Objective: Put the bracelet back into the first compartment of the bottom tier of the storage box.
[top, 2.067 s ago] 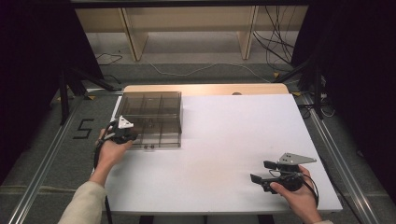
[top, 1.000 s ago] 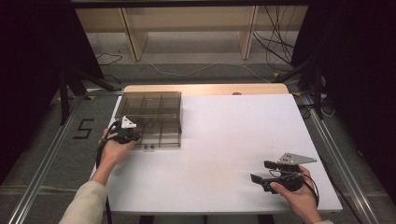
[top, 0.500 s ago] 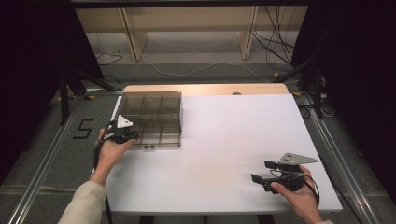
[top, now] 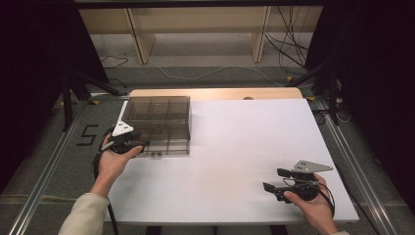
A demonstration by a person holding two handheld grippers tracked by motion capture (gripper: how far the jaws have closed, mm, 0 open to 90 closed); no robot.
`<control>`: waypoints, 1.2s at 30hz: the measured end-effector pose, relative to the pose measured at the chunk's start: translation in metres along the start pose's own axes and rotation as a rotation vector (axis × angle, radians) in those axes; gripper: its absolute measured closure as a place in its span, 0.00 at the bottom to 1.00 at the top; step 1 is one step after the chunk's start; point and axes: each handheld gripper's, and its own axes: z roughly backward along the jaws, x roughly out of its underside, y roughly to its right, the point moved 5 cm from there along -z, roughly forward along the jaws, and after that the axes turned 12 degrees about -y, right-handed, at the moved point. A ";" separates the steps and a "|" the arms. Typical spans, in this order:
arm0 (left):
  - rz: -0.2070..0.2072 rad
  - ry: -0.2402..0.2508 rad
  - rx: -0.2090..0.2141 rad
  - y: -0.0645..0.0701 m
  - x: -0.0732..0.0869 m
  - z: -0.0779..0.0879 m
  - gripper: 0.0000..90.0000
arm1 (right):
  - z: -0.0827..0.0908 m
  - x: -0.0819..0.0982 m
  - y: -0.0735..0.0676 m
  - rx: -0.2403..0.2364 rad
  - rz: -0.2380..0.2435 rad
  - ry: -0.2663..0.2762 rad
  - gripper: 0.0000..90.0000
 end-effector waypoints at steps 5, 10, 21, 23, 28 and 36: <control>-0.035 0.010 0.023 0.019 -0.004 0.001 0.42 | 0.000 0.000 0.000 -0.001 -0.001 -0.001 0.19; -0.087 0.036 0.066 0.044 -0.006 0.003 0.35 | 0.001 0.000 -0.001 0.000 0.002 0.000 0.19; -0.181 0.049 0.151 0.092 0.000 0.008 0.30 | 0.000 0.000 -0.001 -0.003 -0.001 0.002 0.19; -0.198 0.045 0.158 0.098 0.004 0.009 0.30 | 0.000 0.000 -0.002 -0.003 -0.001 0.002 0.19; -0.223 0.042 0.178 0.111 0.019 0.009 0.30 | 0.000 0.000 -0.002 -0.004 0.001 0.002 0.19; -0.248 0.002 0.217 0.121 0.045 0.010 0.28 | -0.001 0.000 -0.003 -0.006 0.011 -0.002 0.19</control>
